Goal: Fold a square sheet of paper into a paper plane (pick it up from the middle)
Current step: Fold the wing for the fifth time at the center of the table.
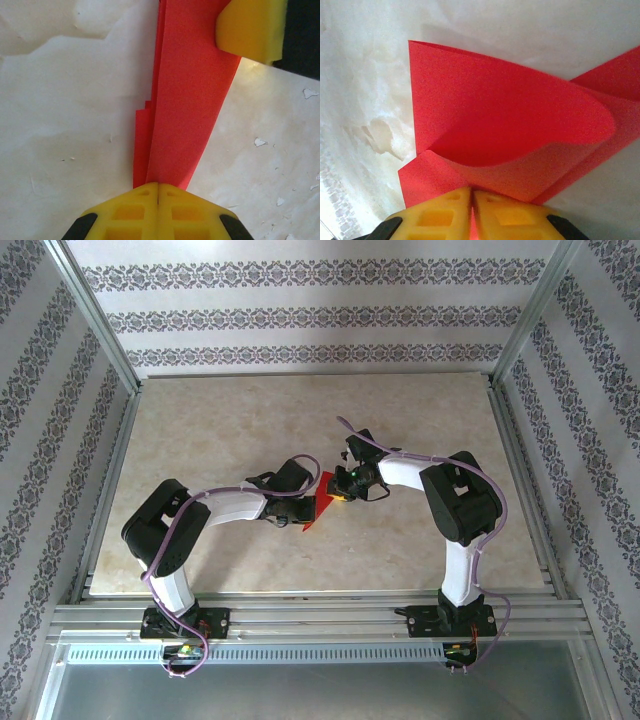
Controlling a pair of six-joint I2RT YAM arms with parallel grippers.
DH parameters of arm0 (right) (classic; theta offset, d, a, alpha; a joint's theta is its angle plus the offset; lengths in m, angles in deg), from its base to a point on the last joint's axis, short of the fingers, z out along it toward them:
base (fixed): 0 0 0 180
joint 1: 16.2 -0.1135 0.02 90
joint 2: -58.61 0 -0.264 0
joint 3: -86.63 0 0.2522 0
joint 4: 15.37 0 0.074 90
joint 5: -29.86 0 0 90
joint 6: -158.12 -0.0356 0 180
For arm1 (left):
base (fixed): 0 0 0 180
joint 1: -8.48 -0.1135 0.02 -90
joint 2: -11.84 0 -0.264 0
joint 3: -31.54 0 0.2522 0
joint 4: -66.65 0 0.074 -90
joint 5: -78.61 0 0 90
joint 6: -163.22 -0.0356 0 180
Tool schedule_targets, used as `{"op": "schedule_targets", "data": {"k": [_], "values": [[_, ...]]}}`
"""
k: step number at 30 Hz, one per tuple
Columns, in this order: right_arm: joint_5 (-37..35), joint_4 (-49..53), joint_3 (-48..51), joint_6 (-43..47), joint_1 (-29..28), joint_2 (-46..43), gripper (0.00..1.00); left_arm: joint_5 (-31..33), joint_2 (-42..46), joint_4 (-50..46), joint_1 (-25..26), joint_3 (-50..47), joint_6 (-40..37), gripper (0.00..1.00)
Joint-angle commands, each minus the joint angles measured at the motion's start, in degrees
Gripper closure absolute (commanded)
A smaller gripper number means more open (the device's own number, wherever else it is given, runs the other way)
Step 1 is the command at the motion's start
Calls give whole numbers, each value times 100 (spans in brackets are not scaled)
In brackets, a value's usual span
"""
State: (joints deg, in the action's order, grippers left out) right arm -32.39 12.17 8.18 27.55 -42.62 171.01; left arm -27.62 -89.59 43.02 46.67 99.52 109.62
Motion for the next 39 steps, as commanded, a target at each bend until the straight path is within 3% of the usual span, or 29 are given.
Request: {"op": "schedule_targets", "data": {"k": [1, 10, 16, 39], "values": [[-701, 547, 178, 77, -13, 450, 83, 100, -136, -303, 39, -85, -63, 94], [-720, 564, 191, 76, -22, 518, 83, -123, 543, -332, 41, 308, -131, 90], [-740, 605, 158, 76, -30, 570, 83, -681, 159, 306, 38, 216, 237, 90], [-903, 881, 53, 129, -30, 682, 83, -249, -284, -204, -40, 32, 235, 94]]}}
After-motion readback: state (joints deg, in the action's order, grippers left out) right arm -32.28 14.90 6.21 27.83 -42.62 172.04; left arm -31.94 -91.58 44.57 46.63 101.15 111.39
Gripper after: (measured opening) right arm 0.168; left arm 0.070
